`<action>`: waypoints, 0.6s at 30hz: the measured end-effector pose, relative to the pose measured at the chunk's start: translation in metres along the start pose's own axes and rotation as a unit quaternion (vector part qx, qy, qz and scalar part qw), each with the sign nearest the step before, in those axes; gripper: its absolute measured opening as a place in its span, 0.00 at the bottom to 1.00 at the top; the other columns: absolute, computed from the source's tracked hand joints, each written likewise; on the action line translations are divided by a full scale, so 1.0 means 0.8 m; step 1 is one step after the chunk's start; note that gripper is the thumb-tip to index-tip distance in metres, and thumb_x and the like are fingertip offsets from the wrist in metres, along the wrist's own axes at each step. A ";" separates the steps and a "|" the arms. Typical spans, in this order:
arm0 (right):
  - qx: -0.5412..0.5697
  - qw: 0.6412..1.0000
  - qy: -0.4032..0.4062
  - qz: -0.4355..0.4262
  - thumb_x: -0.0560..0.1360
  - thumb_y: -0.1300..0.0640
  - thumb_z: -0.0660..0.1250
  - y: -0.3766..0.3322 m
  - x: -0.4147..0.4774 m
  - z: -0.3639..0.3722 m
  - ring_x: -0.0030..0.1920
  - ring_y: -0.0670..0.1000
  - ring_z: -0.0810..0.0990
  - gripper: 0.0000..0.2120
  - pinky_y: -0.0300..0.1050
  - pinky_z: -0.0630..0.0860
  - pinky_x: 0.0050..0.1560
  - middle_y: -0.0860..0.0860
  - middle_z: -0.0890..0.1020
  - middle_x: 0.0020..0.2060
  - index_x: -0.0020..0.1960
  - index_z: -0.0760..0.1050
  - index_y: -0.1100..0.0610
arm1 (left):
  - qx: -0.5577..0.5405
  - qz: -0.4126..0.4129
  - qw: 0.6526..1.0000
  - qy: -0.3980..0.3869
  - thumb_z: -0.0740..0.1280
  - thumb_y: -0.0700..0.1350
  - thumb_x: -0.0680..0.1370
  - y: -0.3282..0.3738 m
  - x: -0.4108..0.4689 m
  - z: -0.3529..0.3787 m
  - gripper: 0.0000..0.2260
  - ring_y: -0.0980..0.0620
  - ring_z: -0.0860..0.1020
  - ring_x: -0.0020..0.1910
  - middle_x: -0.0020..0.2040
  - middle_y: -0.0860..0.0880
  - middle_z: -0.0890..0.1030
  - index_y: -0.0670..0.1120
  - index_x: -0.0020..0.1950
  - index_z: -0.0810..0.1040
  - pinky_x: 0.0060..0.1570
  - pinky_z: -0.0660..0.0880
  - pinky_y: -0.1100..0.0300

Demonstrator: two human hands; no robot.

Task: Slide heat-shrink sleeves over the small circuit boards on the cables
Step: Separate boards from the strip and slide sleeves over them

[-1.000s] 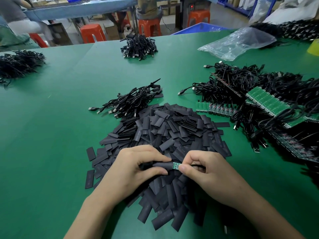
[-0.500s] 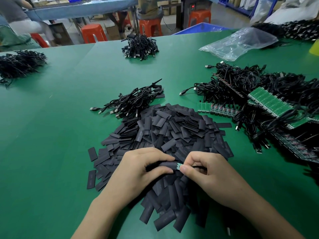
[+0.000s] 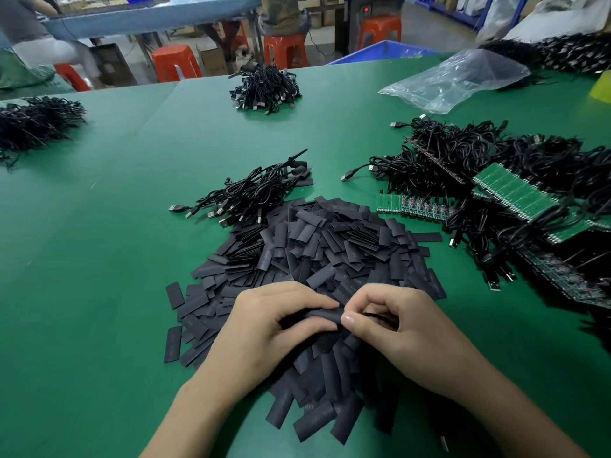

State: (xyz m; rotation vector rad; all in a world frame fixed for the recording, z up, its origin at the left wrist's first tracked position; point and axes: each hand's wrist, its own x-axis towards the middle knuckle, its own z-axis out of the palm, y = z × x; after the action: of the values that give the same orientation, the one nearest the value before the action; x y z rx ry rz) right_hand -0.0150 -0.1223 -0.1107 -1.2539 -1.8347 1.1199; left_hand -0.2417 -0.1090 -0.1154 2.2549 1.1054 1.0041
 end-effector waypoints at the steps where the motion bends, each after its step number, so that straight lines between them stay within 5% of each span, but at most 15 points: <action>1: 0.009 1.000 0.006 -0.003 0.78 0.50 0.71 -0.001 0.000 -0.002 0.33 0.51 0.76 0.06 0.44 0.72 0.36 0.52 0.80 0.33 0.43 0.80 0.49 | 0.000 -0.006 1.000 0.008 0.76 0.48 0.76 -0.001 0.000 -0.001 0.08 0.59 0.83 0.49 0.49 0.59 0.85 0.49 0.54 0.86 0.50 0.78 0.64; 4: 0.027 0.999 0.028 -0.002 0.78 0.53 0.71 -0.002 0.001 -0.004 0.37 0.56 0.78 0.05 0.52 0.74 0.40 0.53 0.80 0.34 0.44 0.80 0.50 | 0.003 -0.014 0.999 0.031 0.78 0.46 0.75 0.000 0.000 -0.001 0.08 0.58 0.83 0.49 0.49 0.59 0.85 0.49 0.53 0.87 0.50 0.77 0.64; 9: 0.006 0.998 0.062 -0.017 0.77 0.56 0.72 -0.001 0.000 -0.001 0.32 0.48 0.76 0.06 0.38 0.70 0.34 0.47 0.80 0.30 0.42 0.80 0.50 | -0.006 -0.019 0.998 0.060 0.79 0.44 0.73 0.005 0.000 0.001 0.08 0.58 0.84 0.48 0.47 0.59 0.85 0.49 0.52 0.87 0.49 0.78 0.63; 18: -0.026 0.995 0.086 -0.053 0.78 0.57 0.72 0.001 0.000 0.004 0.34 0.46 0.82 0.06 0.34 0.74 0.36 0.45 0.83 0.33 0.44 0.81 0.47 | -0.008 -0.042 0.997 0.065 0.79 0.46 0.73 0.010 0.001 0.005 0.08 0.58 0.84 0.48 0.47 0.58 0.86 0.48 0.51 0.88 0.49 0.79 0.62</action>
State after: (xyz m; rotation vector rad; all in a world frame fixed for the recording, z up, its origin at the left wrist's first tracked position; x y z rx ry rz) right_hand -0.0173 -0.1233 -0.1125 -1.2278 -1.7878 0.8851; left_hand -0.2343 -0.1133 -0.1125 2.1367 1.2297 1.1344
